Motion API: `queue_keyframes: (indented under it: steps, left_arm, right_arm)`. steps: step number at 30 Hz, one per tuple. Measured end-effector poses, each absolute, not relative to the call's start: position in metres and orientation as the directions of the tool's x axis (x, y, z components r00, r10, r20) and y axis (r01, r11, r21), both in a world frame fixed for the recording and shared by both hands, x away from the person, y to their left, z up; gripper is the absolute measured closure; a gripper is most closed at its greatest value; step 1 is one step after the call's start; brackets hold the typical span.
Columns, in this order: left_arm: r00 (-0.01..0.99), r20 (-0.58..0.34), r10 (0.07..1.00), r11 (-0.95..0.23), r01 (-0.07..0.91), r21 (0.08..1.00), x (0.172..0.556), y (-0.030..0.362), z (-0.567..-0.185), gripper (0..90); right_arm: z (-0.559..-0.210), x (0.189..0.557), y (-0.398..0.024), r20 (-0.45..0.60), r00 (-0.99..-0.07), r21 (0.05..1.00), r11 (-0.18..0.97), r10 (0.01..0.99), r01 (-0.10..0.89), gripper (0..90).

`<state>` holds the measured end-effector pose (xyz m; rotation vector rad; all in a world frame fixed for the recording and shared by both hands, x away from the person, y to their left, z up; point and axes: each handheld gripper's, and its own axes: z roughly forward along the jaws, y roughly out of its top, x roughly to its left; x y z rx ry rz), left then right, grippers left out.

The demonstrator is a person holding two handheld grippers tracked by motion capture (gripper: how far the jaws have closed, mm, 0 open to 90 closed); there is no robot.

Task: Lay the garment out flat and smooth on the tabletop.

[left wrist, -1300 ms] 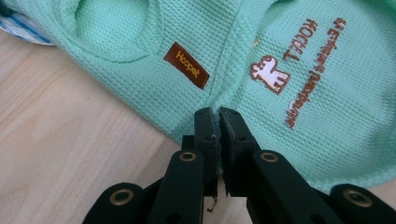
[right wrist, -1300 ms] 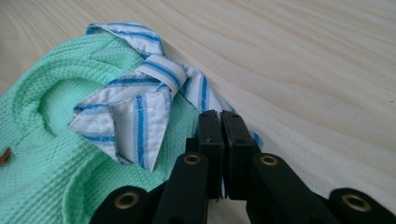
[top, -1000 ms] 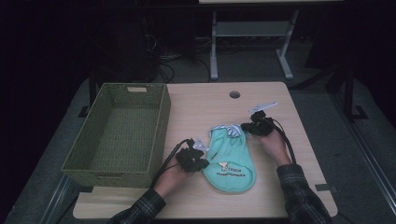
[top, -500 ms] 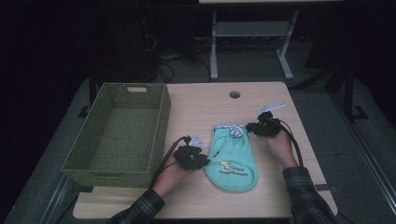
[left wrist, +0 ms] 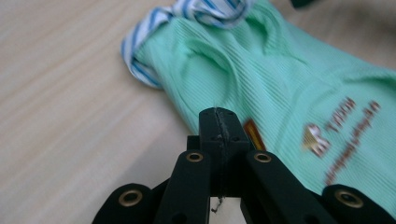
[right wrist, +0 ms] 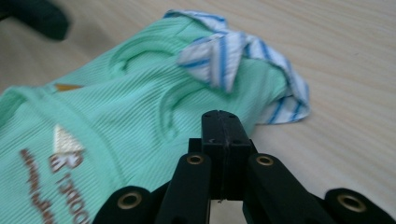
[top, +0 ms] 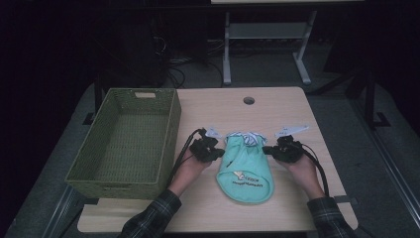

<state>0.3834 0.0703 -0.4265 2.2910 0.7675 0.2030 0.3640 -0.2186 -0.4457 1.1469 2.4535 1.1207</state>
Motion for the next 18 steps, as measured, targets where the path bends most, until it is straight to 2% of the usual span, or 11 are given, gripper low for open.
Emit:
queue_keyframes:
  steps: [9,11,18]
  left_arm:
    - [0.816,-0.051,0.576,-0.586,0.456,0.67,0.43,0.043,-0.435,89.4]
    - [0.806,-0.081,0.587,-0.558,0.475,0.68,0.436,0.038,-0.438,89.4]
    - [0.808,-0.06,0.586,-0.582,0.471,0.662,0.45,0.026,-0.448,89.4]
  right_arm:
    - [-0.457,0.33,-0.216,0.137,-0.7,0.688,0.441,0.701,0.576,89.7]
    - [-0.458,0.323,-0.216,0.136,-0.704,0.679,0.451,0.698,0.579,89.7]
    - [-0.462,0.307,-0.215,0.14,-0.718,0.66,0.477,0.682,0.581,89.7]
